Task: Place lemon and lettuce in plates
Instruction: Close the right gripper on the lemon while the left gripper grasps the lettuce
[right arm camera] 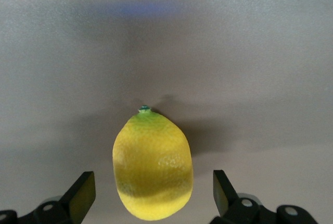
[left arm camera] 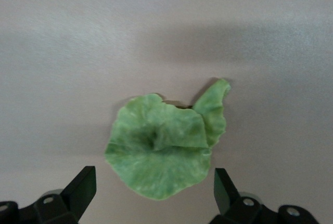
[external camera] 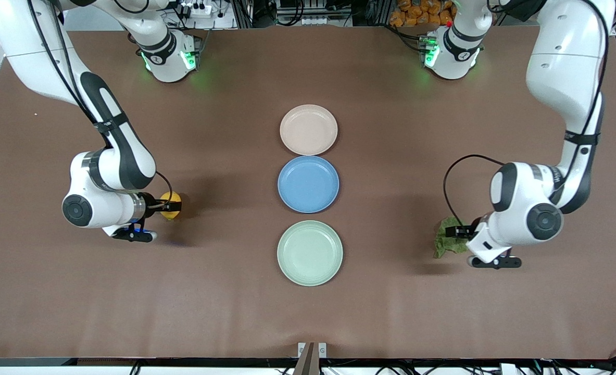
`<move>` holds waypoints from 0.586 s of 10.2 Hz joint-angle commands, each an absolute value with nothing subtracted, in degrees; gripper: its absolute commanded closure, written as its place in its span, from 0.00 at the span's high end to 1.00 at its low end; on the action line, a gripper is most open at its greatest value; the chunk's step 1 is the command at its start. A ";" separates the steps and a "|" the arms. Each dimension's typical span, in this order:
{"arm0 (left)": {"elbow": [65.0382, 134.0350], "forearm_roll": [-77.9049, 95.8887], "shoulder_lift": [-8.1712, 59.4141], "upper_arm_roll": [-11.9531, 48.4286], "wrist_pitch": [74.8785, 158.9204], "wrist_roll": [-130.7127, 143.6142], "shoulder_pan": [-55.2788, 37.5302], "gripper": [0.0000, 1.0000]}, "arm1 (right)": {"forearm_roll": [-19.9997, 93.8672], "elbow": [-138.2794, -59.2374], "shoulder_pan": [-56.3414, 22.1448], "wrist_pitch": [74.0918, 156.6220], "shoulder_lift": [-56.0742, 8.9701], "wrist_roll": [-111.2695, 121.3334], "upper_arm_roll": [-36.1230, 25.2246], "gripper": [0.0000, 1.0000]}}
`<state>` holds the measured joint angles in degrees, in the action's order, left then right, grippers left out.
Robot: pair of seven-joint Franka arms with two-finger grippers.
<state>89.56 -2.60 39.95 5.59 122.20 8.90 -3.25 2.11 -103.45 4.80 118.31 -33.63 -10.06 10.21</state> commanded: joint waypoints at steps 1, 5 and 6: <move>88.24 -2.90 42.35 5.71 124.08 10.46 -3.60 1.00 | 3.08 -103.36 5.01 118.92 -34.45 -9.67 10.46 1.00; 88.16 -3.08 45.17 5.54 128.14 10.46 -3.96 1.00 | 3.16 -103.36 5.01 118.92 -34.54 -9.67 10.46 0.43; 88.15 -3.08 45.18 5.54 128.14 10.46 -3.96 1.00 | 3.16 -103.27 5.01 118.83 -34.45 -9.75 10.46 0.34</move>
<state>89.35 -2.60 44.42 5.62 128.03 9.28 -3.62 2.17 -103.35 4.80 118.52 -34.36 -10.06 10.22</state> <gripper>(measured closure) 0.000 0.357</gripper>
